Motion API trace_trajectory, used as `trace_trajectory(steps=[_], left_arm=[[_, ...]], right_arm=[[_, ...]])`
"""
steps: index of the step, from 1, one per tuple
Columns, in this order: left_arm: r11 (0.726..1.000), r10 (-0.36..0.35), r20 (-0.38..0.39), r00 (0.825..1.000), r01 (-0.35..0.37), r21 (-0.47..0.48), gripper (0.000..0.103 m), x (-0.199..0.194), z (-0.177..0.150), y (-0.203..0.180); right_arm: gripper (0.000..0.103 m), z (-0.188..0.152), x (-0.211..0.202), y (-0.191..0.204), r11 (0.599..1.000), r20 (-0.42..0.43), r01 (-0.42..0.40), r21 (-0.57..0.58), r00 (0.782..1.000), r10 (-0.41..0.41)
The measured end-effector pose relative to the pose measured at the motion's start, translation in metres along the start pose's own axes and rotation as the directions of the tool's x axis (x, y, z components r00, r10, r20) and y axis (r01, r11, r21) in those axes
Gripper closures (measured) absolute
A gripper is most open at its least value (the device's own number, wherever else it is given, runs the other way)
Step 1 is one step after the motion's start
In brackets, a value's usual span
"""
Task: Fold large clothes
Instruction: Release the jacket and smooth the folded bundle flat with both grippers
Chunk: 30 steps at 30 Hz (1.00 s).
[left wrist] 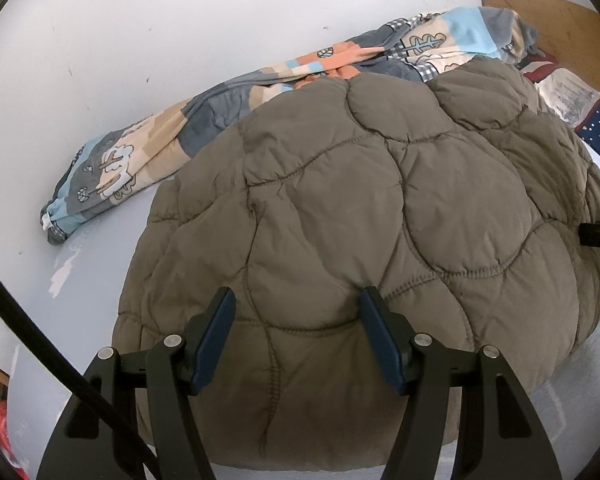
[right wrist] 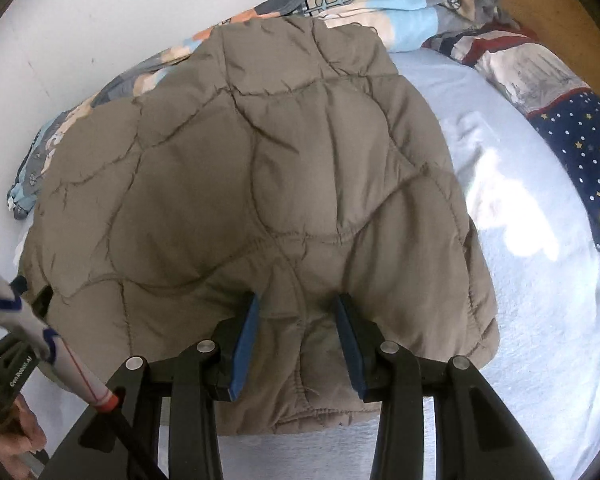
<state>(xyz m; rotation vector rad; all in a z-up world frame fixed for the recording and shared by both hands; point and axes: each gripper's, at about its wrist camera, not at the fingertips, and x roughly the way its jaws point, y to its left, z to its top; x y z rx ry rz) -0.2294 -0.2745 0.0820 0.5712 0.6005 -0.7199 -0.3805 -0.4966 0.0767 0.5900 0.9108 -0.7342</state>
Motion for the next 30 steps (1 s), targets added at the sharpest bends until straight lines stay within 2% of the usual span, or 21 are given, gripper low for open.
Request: trace_trajectory(steps=[14, 19, 21, 25, 30], left_arm=[[1.000, -0.003, 0.000, 1.000, 0.003, -0.003, 0.039, -0.001, 0.001, 0.000], [0.992, -0.064, -0.014, 0.998, 0.062, -0.111, 0.039, -0.008, 0.008, 0.026], [0.985, -0.071, -0.024, 0.997, 0.066, -0.159, 0.039, -0.009, 0.009, 0.039], [0.969, -0.056, -0.069, 0.996, 0.038, -0.243, 0.039, -0.005, 0.006, 0.065], [0.944, -0.090, -0.134, 0.987, 0.041, -0.327, 0.039, 0.002, -0.006, 0.084]], right_arm=[[0.059, -0.003, -0.004, 0.006, 0.999, -0.007, 0.032, -0.027, 0.999, -0.032], [0.059, -0.002, -0.021, 0.004, 0.999, 0.025, 0.041, -0.007, 0.999, -0.041], [0.054, 0.001, -0.029, -0.002, 0.999, 0.040, 0.040, 0.021, 0.998, -0.041], [0.052, -0.001, -0.037, -0.001, 0.989, 0.064, 0.145, -0.014, 0.987, -0.144], [0.052, -0.013, -0.047, 0.018, 0.966, 0.117, 0.230, -0.120, 0.969, -0.216]])
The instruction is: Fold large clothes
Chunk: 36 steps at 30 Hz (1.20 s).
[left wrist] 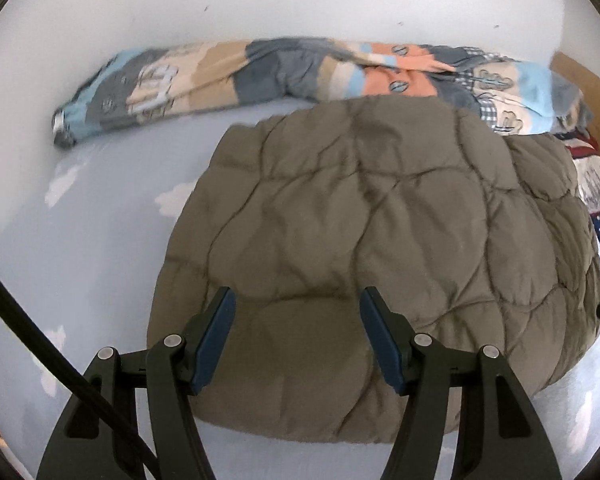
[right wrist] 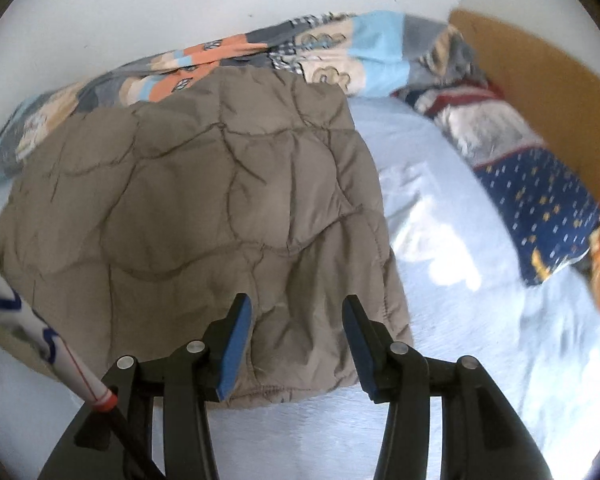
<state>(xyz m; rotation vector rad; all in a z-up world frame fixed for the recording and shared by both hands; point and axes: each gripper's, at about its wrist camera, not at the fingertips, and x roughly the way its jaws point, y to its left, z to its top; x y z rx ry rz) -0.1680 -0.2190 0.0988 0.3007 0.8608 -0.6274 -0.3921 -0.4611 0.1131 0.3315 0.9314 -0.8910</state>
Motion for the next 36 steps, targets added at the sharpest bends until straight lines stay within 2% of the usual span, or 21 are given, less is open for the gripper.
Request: trace_trajectory(steps=[4, 8, 14, 19, 23, 28, 30, 34, 36], left_arm=[[0.999, -0.010, -0.051, 0.999, 0.007, -0.049, 0.039, 0.009, -0.009, 0.011], [0.999, 0.019, -0.045, 0.999, -0.020, -0.036, 0.039, 0.003, -0.013, 0.007], [0.998, 0.022, -0.046, 0.999, -0.024, -0.060, 0.039, -0.008, -0.017, 0.007], [0.991, 0.024, -0.041, 0.999, -0.029, -0.131, 0.039, -0.024, -0.019, 0.022], [0.984, 0.016, -0.009, 1.000, -0.017, -0.178, 0.039, -0.050, -0.023, 0.031], [0.977, -0.009, 0.060, 0.998, 0.021, -0.212, 0.039, -0.105, -0.047, 0.040], [0.982, 0.002, 0.095, 0.996, 0.016, -0.187, 0.039, -0.125, -0.056, 0.039], [0.990, 0.061, 0.169, 0.984, -0.038, -0.134, 0.039, -0.159, -0.070, 0.036], [0.991, 0.057, 0.173, 0.983, -0.034, -0.133, 0.039, -0.166, -0.076, 0.038]], right_arm=[[0.052, -0.010, -0.007, 0.010, 0.997, 0.021, 0.024, -0.071, 1.000, -0.022], [0.052, -0.019, -0.009, 0.018, 0.990, 0.032, 0.058, -0.125, 0.998, -0.054], [0.052, -0.025, -0.024, 0.024, 0.981, 0.084, 0.085, -0.172, 0.994, -0.071], [0.052, -0.024, -0.041, 0.027, 0.980, 0.133, 0.096, -0.176, 0.988, -0.073], [0.052, -0.023, -0.062, 0.031, 0.983, 0.175, 0.089, -0.160, 0.983, -0.061], [0.050, -0.032, -0.101, 0.038, 0.986, 0.254, 0.093, -0.135, 0.965, -0.057], [0.049, -0.042, -0.121, 0.042, 0.988, 0.284, 0.081, -0.129, 0.958, -0.041], [0.043, -0.065, -0.155, 0.049, 0.992, 0.332, 0.053, -0.118, 0.943, -0.011], [0.042, -0.077, -0.169, 0.050, 0.993, 0.342, 0.018, -0.115, 0.939, 0.022]])
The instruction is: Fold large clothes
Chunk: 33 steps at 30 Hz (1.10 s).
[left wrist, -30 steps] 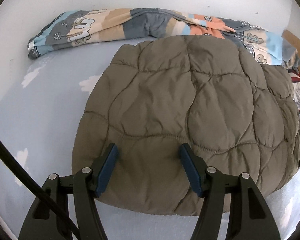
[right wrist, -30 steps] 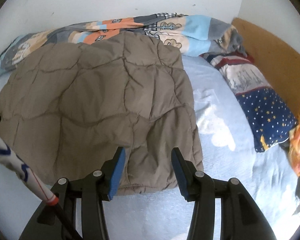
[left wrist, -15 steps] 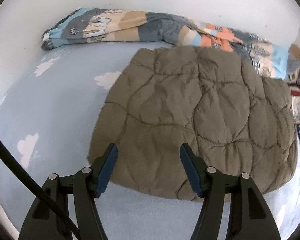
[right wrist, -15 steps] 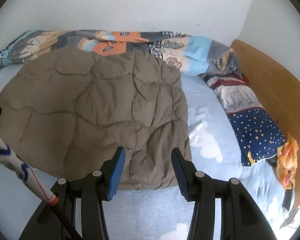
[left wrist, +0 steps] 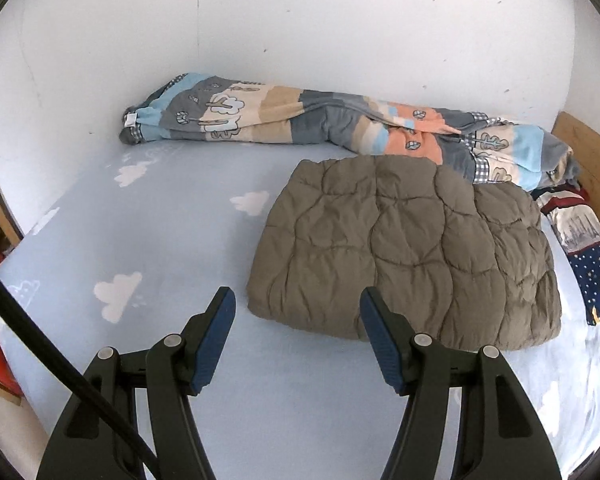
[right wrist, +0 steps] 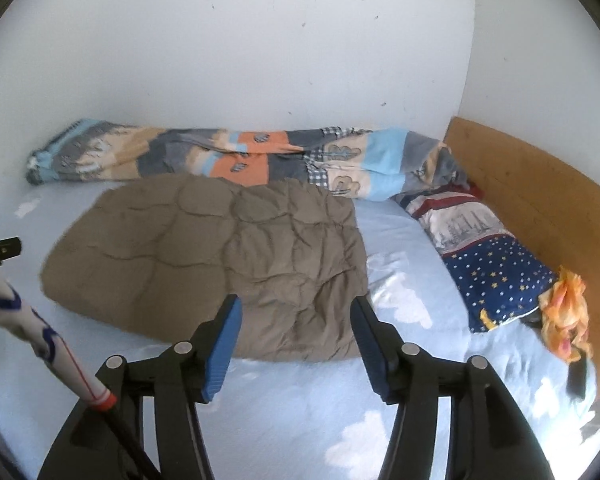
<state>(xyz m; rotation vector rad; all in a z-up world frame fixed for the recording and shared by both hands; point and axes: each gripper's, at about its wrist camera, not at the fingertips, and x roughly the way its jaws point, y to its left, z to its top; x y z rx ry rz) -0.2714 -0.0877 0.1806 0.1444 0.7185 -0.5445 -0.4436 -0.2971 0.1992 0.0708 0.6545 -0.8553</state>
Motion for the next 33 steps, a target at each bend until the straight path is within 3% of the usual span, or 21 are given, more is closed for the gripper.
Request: trace_trajectory(steps=[9, 22, 33], left_arm=[[1.000, 0.020, -0.064, 0.998, -0.020, -0.005, 0.039, 0.019, -0.008, 0.001], [0.997, -0.038, -0.174, 0.984, 0.024, -0.077, 0.039, 0.070, -0.007, -0.006], [0.997, -0.042, -0.182, 0.982, 0.031, -0.066, 0.039, 0.079, -0.003, -0.011]], right_arm=[[0.041, 0.002, -0.011, -0.006, 0.999, 0.021, -0.016, 0.031, 1.000, 0.015], [0.041, 0.001, 0.015, -0.018, 0.997, -0.026, -0.017, 0.069, 0.999, 0.019], [0.040, 0.001, 0.031, -0.017, 0.998, -0.056, 0.002, 0.065, 0.998, 0.001]])
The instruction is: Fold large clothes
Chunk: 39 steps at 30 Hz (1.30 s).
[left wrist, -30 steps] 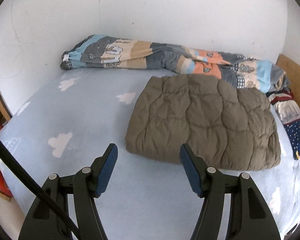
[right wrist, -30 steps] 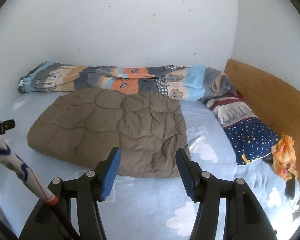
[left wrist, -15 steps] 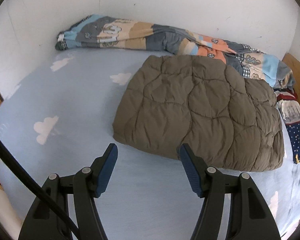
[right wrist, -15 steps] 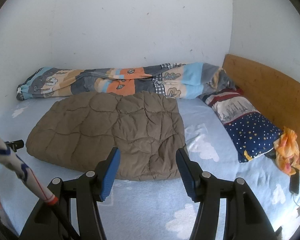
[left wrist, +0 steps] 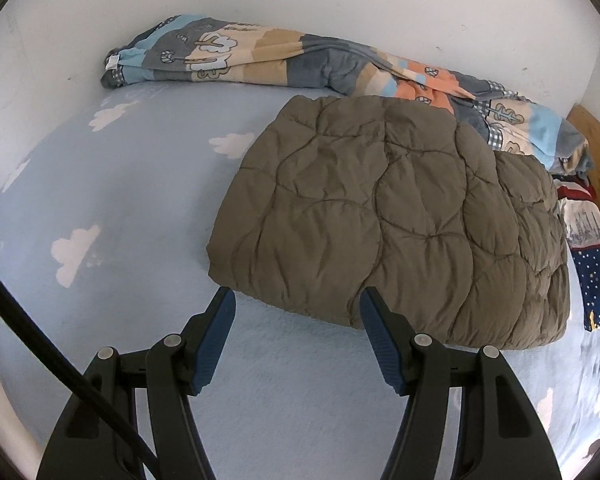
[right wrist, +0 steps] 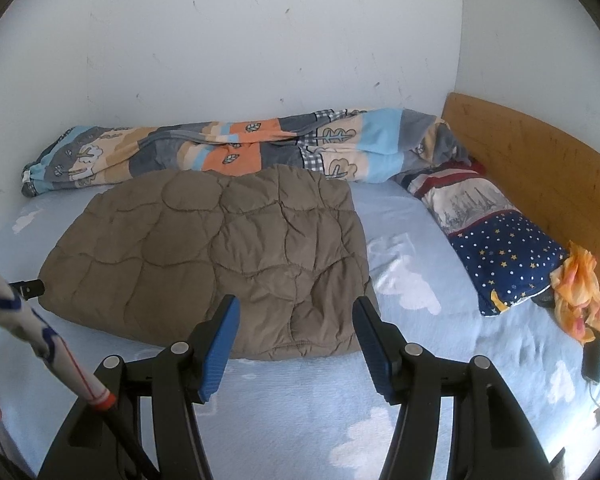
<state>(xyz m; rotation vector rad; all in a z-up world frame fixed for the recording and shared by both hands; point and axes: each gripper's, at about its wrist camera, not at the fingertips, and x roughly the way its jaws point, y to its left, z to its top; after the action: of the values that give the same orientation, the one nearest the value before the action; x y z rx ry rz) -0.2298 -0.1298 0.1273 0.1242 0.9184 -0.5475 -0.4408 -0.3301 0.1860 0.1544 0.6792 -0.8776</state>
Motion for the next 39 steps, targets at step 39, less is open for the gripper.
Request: trace_trajectory(steps=[39], left_arm=[[0.857, -0.223, -0.183, 0.957, 0.103, -0.505, 0.034, 0.070, 0.014, 0.115]], right_arm=[[0.025, -0.068, 0.134, -0.184, 0.550, -0.177, -0.080, 0.832, 0.900, 0.399]])
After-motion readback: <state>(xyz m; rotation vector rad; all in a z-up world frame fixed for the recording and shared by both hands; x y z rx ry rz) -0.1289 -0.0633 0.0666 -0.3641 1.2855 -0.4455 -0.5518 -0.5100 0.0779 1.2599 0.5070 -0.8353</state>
